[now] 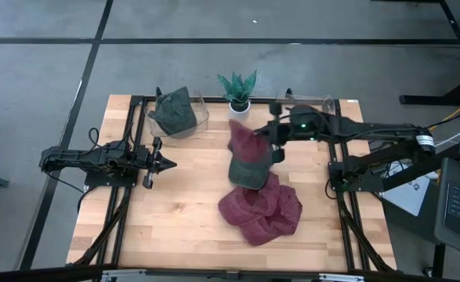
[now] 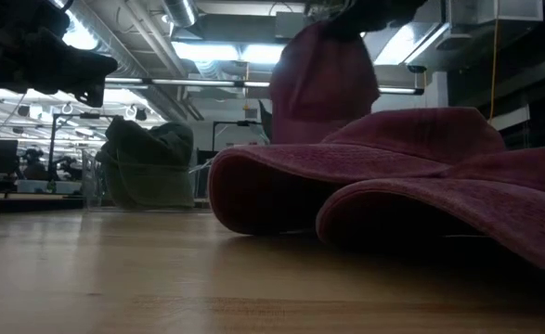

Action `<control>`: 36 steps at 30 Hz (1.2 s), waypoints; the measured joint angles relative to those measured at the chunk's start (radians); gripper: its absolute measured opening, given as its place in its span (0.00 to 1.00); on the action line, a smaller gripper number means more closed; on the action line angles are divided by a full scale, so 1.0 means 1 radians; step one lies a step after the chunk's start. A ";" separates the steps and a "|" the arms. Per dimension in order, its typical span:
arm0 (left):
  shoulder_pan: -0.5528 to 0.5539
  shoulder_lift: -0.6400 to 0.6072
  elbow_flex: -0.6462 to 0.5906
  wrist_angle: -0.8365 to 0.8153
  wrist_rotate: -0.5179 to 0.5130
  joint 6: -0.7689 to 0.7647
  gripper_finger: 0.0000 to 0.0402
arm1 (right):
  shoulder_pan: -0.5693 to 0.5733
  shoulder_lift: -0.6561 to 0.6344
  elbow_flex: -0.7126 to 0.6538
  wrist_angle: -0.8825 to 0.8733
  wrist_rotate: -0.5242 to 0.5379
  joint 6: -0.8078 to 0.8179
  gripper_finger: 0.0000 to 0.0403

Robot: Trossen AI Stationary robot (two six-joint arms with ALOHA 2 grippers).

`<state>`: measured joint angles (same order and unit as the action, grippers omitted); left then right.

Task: Pick & Place hat
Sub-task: Put the left red cap into the right transparent bin

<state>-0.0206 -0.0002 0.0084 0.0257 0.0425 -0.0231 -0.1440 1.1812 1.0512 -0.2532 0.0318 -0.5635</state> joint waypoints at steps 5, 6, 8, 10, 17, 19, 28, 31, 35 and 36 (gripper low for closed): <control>0.000 0.000 0.000 0.000 0.000 0.000 0.01 | -0.018 -0.089 0.000 -0.073 0.077 -0.154 0.07; 0.000 0.000 0.000 0.000 0.000 0.000 0.01 | -0.026 -0.102 0.000 -0.088 0.086 -0.179 0.07; 0.000 0.000 0.000 0.000 0.000 0.000 0.01 | -0.049 -0.122 0.000 -0.109 0.090 -0.217 0.07; 0.000 0.000 0.000 0.000 0.000 0.000 0.01 | -0.073 -0.138 0.000 -0.125 0.092 -0.245 0.07; 0.000 0.000 0.000 0.000 0.000 0.000 0.01 | -0.140 -0.172 0.000 -0.181 0.108 -0.260 0.07; 0.000 0.000 0.000 0.000 0.000 0.000 0.01 | -0.150 -0.180 0.000 -0.197 0.155 -0.252 0.07; 0.000 0.000 0.000 0.000 0.000 0.000 0.01 | -0.177 -0.183 0.000 -0.202 0.340 -0.232 0.07; 0.000 0.000 0.000 0.000 0.000 0.000 0.01 | -0.189 -0.183 0.000 -0.195 0.386 -0.233 0.07; 0.000 0.000 0.000 0.000 0.000 0.000 0.01 | -0.202 -0.183 0.000 -0.164 0.452 -0.253 0.07; 0.000 0.000 0.000 0.000 0.000 0.000 0.01 | -0.204 -0.183 0.000 -0.154 0.468 -0.265 0.07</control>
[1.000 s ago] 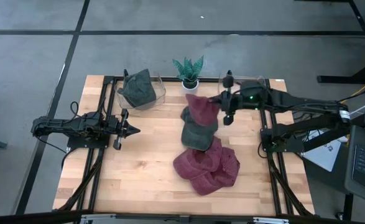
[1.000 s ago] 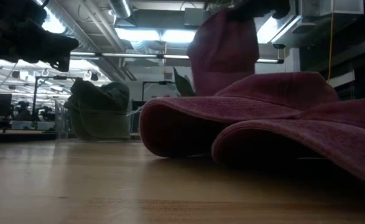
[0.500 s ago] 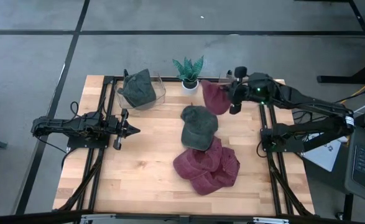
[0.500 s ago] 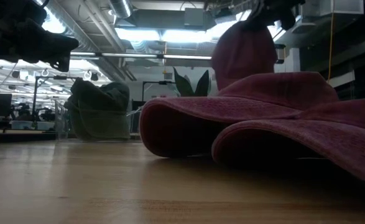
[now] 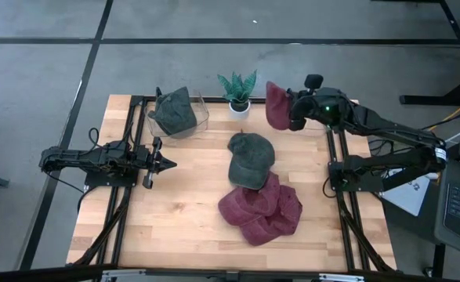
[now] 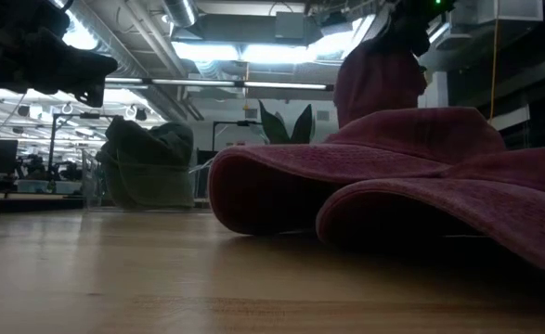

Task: Pick & Place hat
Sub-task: Put the left red cap into the right transparent bin

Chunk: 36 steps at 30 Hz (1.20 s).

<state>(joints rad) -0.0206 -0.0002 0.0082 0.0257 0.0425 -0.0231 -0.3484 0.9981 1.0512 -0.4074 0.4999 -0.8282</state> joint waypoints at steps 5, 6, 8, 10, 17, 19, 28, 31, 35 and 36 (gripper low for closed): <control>0.000 0.000 0.000 0.000 0.000 0.000 0.01 | -0.003 0.000 0.000 0.050 0.098 -0.042 0.07; 0.000 0.000 0.000 0.000 0.000 0.000 0.01 | -0.003 0.000 0.000 0.051 0.118 -0.046 0.07; 0.000 0.000 0.000 0.000 0.000 0.000 0.01 | -0.003 0.000 0.000 0.048 0.158 -0.048 0.07; 0.000 0.000 0.000 0.000 0.000 0.000 0.01 | -0.003 0.000 0.000 0.034 0.193 -0.063 0.07; 0.000 0.000 0.000 0.000 0.000 0.000 0.01 | -0.003 0.000 0.000 -0.079 0.232 -0.105 0.07; 0.000 0.000 0.000 0.000 0.000 0.000 0.01 | -0.003 0.000 0.000 -0.132 0.233 -0.125 0.07; 0.000 0.000 0.000 0.000 0.000 0.000 0.01 | -0.059 0.004 0.000 -0.262 0.235 -0.257 0.10; 0.000 0.000 0.000 0.000 0.000 0.000 0.01 | -0.068 0.011 0.000 -0.266 0.235 -0.289 0.08; 0.000 0.000 0.000 0.000 0.000 0.000 0.01 | -0.073 0.029 0.000 -0.280 0.235 -0.335 0.07; 0.000 0.000 0.000 0.000 0.000 0.000 0.01 | -0.074 0.035 0.000 -0.282 0.234 -0.344 0.07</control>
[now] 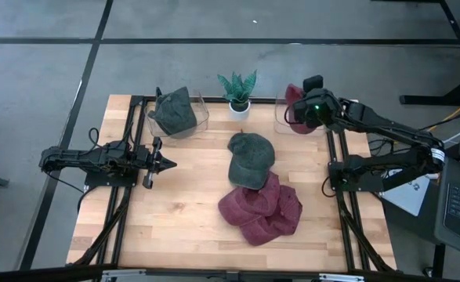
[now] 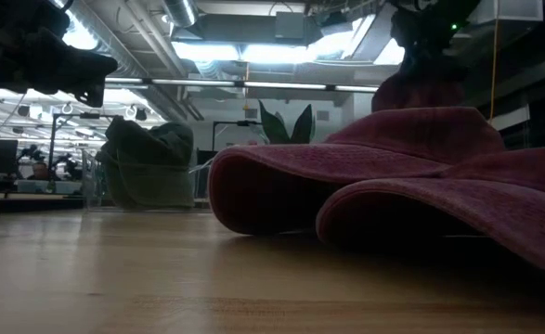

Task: Pick & Place hat
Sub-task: Put the left red cap into the right transparent bin

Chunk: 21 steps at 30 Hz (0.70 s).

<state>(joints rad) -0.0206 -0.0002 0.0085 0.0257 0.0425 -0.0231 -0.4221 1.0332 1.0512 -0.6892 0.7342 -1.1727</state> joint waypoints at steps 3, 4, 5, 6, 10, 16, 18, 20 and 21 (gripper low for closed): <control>0.000 0.000 0.000 0.000 0.000 0.000 0.01 | -0.014 0.017 0.000 -0.003 -0.001 -0.030 0.07; 0.000 0.000 0.000 0.000 0.000 0.000 0.01 | -0.020 0.024 0.000 -0.007 -0.001 -0.036 0.07; 0.000 0.000 0.000 0.000 0.000 0.000 0.01 | -0.023 0.032 0.000 -0.016 -0.001 -0.039 0.07; 0.000 0.000 0.000 0.000 0.000 0.000 0.01 | -0.027 0.041 0.000 -0.030 -0.001 -0.039 0.07; 0.000 0.000 0.000 0.000 0.000 0.000 0.01 | -0.034 0.072 0.000 -0.093 -0.017 -0.014 0.08; 0.000 0.000 0.000 0.000 0.000 0.000 0.01 | -0.047 0.087 -0.001 -0.156 -0.086 0.020 0.07; 0.000 0.000 0.000 0.000 0.000 0.000 0.01 | -0.057 0.087 -0.009 -0.157 -0.087 0.011 0.07; 0.000 0.000 0.000 0.000 0.000 0.000 0.01 | -0.076 0.087 -0.011 -0.173 -0.091 0.011 0.07; 0.000 0.000 0.000 0.000 0.000 0.000 0.01 | -0.086 0.091 -0.011 -0.176 -0.088 0.011 0.07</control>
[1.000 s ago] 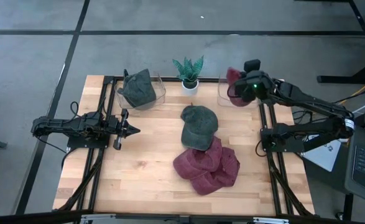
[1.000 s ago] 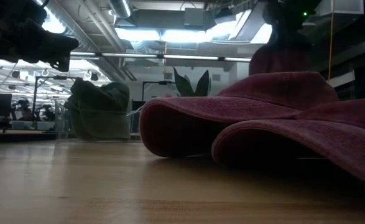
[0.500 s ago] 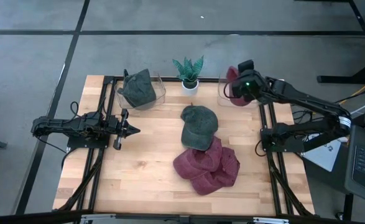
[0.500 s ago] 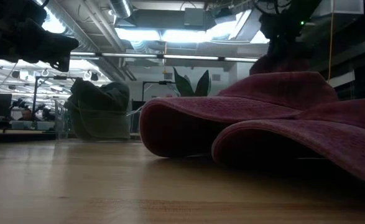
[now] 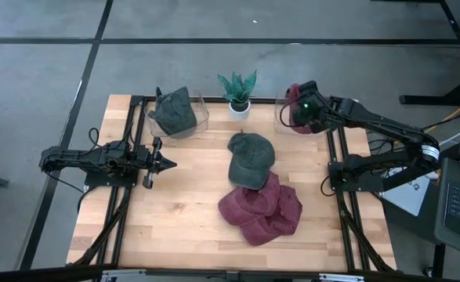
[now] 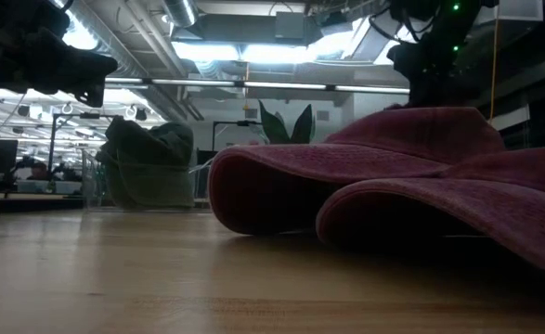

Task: Pick & Place hat
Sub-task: Put the left red cap into the right transparent bin

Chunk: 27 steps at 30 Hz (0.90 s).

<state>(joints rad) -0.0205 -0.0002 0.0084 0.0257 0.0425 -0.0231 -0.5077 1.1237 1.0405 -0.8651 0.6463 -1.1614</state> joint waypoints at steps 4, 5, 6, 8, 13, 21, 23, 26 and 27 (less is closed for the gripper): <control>0.000 0.000 0.000 0.000 0.000 0.000 0.01 | -0.031 0.023 -0.001 0.008 0.086 -0.002 0.08; 0.000 0.000 0.000 0.000 0.000 0.000 0.01 | -0.036 0.029 -0.001 0.020 0.115 -0.003 0.07; 0.000 0.000 0.000 0.000 0.000 0.000 0.01 | -0.042 0.034 -0.001 0.035 0.140 -0.003 0.07; 0.000 0.000 0.000 0.000 0.000 0.000 0.01 | -0.054 0.041 -0.001 0.057 0.165 -0.010 0.07; 0.000 0.000 0.000 0.000 0.000 0.000 0.01 | -0.069 0.048 -0.001 0.112 0.178 -0.042 0.07; 0.000 0.000 0.000 0.000 0.000 0.000 0.01 | -0.071 0.048 -0.001 0.181 0.305 -0.057 0.07; 0.000 0.000 0.000 0.000 0.000 0.000 0.01 | -0.072 0.048 -0.001 0.198 0.311 -0.069 0.07; 0.000 0.000 0.000 0.000 0.000 0.000 0.01 | -0.072 0.048 -0.001 0.220 0.317 -0.107 0.07; 0.000 0.000 0.000 0.000 0.000 0.000 0.01 | -0.072 0.048 -0.001 0.226 0.325 -0.119 0.07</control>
<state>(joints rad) -0.0204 -0.0002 0.0084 0.0257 0.0425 -0.0231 -0.5800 1.1721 1.0394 -0.6394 0.9711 -1.2808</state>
